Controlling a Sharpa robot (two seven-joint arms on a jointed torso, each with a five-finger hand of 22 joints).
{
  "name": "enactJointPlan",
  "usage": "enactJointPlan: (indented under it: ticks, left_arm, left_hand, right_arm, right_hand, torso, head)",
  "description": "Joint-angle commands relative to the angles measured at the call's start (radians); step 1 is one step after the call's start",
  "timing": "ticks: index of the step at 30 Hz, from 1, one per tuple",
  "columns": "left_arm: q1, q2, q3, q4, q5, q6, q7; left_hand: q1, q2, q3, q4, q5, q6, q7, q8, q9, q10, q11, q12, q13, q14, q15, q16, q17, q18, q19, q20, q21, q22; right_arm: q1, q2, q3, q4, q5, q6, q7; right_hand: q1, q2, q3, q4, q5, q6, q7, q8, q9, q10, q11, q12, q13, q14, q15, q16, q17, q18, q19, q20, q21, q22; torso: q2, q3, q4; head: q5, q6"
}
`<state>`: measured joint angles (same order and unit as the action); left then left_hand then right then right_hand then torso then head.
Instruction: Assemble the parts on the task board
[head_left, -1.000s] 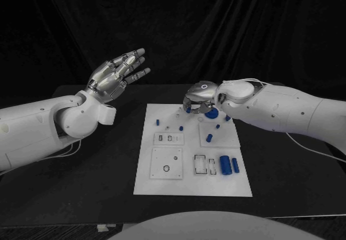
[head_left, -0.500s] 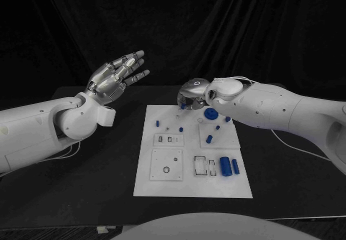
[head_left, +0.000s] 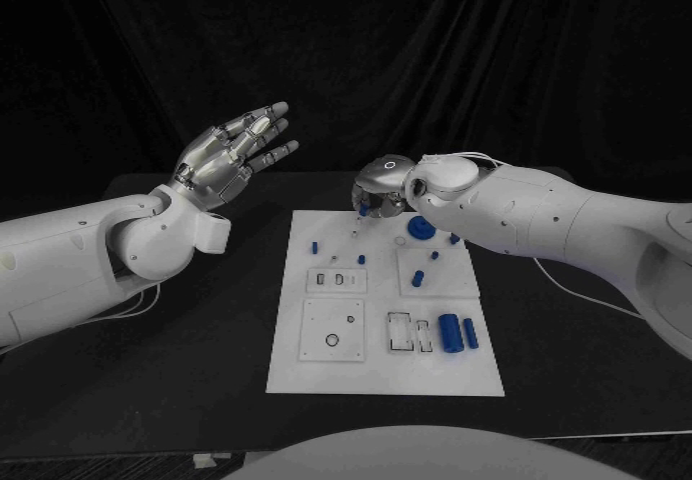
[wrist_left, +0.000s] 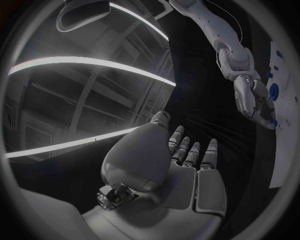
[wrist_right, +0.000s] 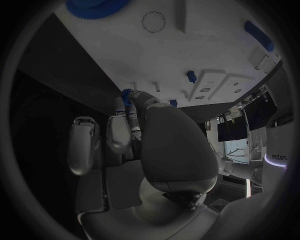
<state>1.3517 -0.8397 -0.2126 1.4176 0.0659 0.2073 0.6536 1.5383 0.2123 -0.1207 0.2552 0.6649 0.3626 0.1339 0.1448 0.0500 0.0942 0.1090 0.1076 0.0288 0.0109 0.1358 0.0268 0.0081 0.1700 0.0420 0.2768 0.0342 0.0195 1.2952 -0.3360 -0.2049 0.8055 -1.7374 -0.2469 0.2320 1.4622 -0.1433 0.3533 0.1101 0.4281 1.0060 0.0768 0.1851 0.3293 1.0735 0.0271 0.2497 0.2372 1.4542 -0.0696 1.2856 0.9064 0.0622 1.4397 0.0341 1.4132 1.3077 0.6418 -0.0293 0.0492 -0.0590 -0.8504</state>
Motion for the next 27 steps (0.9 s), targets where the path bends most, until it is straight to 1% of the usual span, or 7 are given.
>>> enactJointPlan:
  ticks: [1,6,12,21,27]
  left_arm:
    - [-0.001,0.002,0.001,0.001,0.002,0.004,0.007]
    - [-0.001,0.003,0.001,-0.001,0.002,0.005,0.007]
    - [-0.001,0.004,0.001,-0.001,0.002,-0.001,0.002]
    - [-0.001,0.005,0.001,-0.004,0.002,-0.001,0.000]
    - [-0.002,0.006,0.001,-0.005,0.002,0.001,-0.002]
  left_hand:
    - [0.008,-0.004,0.006,0.000,0.007,0.007,0.002,0.006,0.001,-0.005,0.001,0.004,0.000,0.001,-0.006,0.000,0.001,0.010,-0.001,0.005,-0.001,-0.001]
    - [0.008,-0.004,0.006,0.000,0.007,0.007,0.002,0.006,0.001,-0.005,0.001,0.004,0.000,0.001,-0.006,0.000,0.001,0.010,-0.001,0.005,-0.001,-0.001]
    - [0.008,-0.004,0.007,0.000,0.007,0.011,0.005,0.008,0.001,-0.005,0.003,0.005,0.000,0.001,-0.006,0.000,0.001,0.010,-0.001,0.004,-0.001,-0.001]
    - [0.008,-0.004,0.007,0.000,0.007,0.012,0.005,0.009,0.001,-0.004,0.004,0.005,0.000,0.001,-0.006,0.000,0.001,0.010,-0.001,0.005,-0.001,-0.001]
    - [0.008,-0.003,0.008,0.000,0.008,0.012,0.006,0.009,0.001,-0.005,0.005,0.005,0.000,0.000,-0.006,-0.001,0.001,0.010,-0.001,0.005,-0.002,-0.002]
  right_arm:
    - [-0.005,0.002,0.000,-0.004,0.000,0.021,-0.025]
    - [-0.009,0.006,0.000,-0.005,0.000,0.027,-0.026]
    - [-0.012,0.011,0.000,-0.010,0.000,0.019,-0.028]
    - [-0.014,0.014,0.000,-0.012,0.000,0.005,-0.027]
    - [-0.015,0.016,0.000,-0.011,0.000,0.007,-0.027]
  right_hand:
    - [-0.002,0.009,0.002,-0.006,-0.007,-0.008,0.003,-0.004,-0.002,-0.005,0.004,0.001,0.002,-0.010,0.000,-0.006,-0.001,0.000,-0.001,0.005,0.000,0.033]
    - [-0.002,0.010,0.004,-0.008,-0.010,-0.011,0.004,-0.007,-0.001,-0.008,0.005,0.000,0.002,-0.012,0.002,-0.007,-0.002,0.000,-0.003,0.006,-0.001,0.033]
    - [-0.002,0.011,0.004,-0.009,-0.011,-0.012,0.004,-0.008,-0.001,-0.007,0.005,0.000,0.003,-0.013,0.002,-0.006,0.000,-0.001,-0.002,0.007,0.000,0.034]
    - [-0.001,0.011,0.005,-0.011,-0.012,-0.013,0.005,-0.009,-0.001,-0.008,0.005,0.000,0.003,-0.014,0.002,-0.006,0.001,-0.001,-0.002,0.007,0.001,0.036]
    - [-0.001,0.011,0.005,-0.011,-0.013,-0.014,0.005,-0.010,-0.001,-0.008,0.006,0.000,0.004,-0.014,0.003,-0.006,0.000,-0.001,-0.002,0.007,0.001,0.036]
  torso:
    - [0.000,-0.0004,-0.0004]
    - [0.000,-0.0007,-0.0011]
    - [0.000,-0.0003,-0.0007]
    - [0.000,-0.0003,-0.0007]
    - [0.000,-0.0007,-0.0003]
  head:
    - [0.001,-0.002]
    - [0.001,-0.002]
    - [0.000,-0.002]
    - [0.001,-0.007]
    - [-0.001,-0.008]
